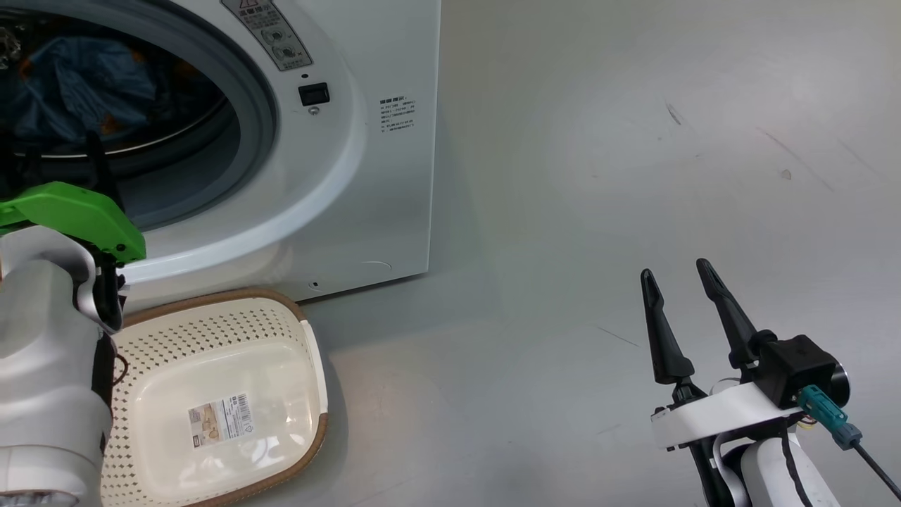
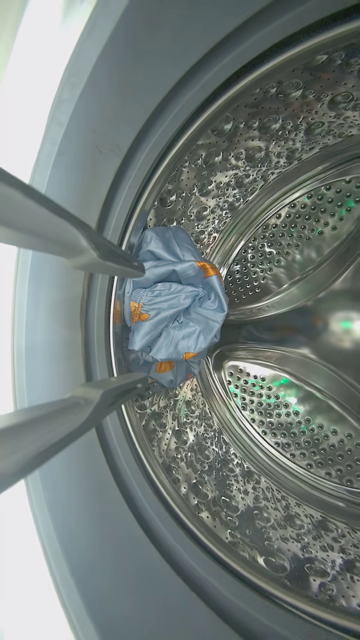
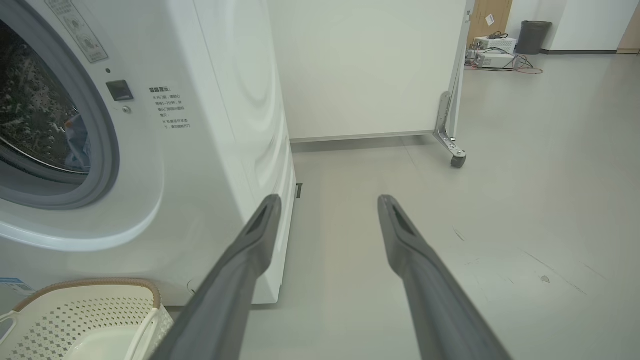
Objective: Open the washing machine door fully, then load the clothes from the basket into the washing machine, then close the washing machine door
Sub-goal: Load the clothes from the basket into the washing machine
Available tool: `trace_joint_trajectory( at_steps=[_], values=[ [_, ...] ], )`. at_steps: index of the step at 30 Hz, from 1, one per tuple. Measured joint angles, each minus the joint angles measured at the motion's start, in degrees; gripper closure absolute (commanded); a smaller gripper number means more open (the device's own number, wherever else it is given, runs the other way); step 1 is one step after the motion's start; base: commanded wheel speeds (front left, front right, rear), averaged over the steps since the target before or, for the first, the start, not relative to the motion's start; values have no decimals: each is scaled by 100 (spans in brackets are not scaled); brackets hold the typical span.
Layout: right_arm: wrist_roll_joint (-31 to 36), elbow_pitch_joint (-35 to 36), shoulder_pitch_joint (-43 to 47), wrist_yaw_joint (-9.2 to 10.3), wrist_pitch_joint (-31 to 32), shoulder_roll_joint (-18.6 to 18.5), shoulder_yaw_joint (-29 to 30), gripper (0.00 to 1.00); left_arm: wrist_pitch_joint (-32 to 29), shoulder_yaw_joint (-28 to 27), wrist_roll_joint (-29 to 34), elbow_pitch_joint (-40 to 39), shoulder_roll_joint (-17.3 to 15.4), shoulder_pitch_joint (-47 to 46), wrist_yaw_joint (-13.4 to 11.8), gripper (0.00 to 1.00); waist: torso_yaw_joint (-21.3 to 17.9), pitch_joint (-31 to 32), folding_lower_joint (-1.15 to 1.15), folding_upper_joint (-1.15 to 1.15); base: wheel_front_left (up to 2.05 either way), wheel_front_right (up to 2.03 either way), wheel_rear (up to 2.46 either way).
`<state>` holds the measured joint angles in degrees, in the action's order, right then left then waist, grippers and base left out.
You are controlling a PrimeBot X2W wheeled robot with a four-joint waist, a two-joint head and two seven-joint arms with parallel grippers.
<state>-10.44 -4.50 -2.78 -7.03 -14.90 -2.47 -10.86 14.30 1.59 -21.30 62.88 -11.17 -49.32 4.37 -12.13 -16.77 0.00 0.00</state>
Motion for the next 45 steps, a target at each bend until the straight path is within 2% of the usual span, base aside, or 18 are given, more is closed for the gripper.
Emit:
trace_joint_trajectory(
  at_steps=[15, 28, 45],
  values=[
    [0, 4, 117, 0, 0, -56, 136, 0, 14, -129, -68, -515, 278, 736, 71, 0, 154, 315, 0, 0, 0, 0, 0],
    [0, 0, 215, 0, 0, -105, 103, 0, 14, -200, -68, -955, 341, 1282, 116, 0, 274, 547, 0, 0, 0, 0, 0],
    [-2, -22, 370, 0, 0, -119, 137, 0, 14, -296, -68, -1572, 660, 2153, 167, 0, 323, 890, 0, 0, 0, 0, 0]
  ],
)
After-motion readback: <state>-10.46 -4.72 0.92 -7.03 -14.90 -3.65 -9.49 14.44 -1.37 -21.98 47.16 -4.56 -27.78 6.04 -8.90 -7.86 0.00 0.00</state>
